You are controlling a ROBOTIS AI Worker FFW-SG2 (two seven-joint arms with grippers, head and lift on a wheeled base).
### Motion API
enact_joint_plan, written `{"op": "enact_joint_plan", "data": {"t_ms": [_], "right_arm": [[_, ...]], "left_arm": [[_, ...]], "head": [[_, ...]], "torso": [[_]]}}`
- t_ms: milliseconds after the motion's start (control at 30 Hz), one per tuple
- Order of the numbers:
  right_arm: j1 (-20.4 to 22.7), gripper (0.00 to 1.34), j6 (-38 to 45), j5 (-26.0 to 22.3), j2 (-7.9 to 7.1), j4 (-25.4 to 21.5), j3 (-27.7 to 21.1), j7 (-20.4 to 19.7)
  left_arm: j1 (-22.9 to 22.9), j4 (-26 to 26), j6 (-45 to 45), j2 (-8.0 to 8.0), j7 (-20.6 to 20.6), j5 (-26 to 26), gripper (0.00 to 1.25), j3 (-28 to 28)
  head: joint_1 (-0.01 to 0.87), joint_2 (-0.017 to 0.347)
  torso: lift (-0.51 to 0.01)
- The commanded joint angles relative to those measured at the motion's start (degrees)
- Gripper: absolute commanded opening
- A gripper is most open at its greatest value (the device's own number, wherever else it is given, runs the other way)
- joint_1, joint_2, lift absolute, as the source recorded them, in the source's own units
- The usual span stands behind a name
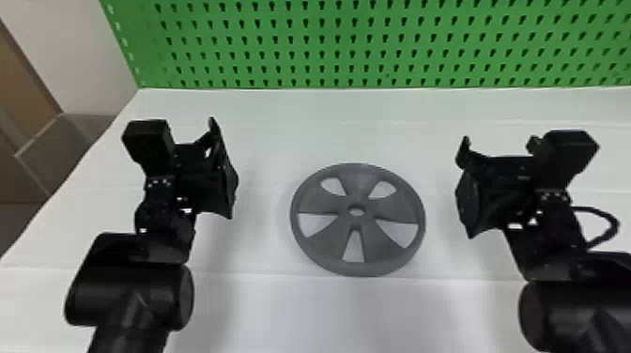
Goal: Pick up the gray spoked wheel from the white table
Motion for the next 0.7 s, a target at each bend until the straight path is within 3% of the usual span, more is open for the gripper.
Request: {"op": "enact_joint_plan", "data": {"t_ms": [0,667], "right_arm": [[0.1,1.26,0.8,-0.4,0.29,0.0,-0.3,0.0],[-0.1,1.26,2.2,-0.7,0.37,0.0,-0.1,0.0]], "left_arm": [[0.1,0.0,0.0,0.00,0.0,-0.6,0.83,0.0],[0.4,0.2,0.8,0.00,0.0,1.3,0.83,1.0]], "head": [[0.779,0.100],[0.779,0.100]], "torso": [[-0.090],[-0.090]]}}
